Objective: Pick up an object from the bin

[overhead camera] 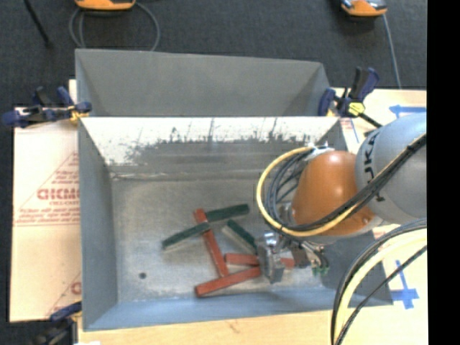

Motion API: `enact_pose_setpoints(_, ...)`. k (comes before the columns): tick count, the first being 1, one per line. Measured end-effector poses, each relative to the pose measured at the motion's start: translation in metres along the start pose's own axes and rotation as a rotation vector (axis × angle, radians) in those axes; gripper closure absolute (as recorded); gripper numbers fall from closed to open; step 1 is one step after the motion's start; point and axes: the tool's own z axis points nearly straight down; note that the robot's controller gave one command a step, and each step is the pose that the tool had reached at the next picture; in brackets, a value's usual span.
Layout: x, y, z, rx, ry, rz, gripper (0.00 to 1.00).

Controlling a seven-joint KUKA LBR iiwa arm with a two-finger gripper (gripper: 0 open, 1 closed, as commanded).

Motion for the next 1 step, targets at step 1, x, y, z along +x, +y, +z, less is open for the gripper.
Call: enact_pose_setpoints(1,0.0021,0.0005,0.0029,-0.001,0.006,0.0,0.0)
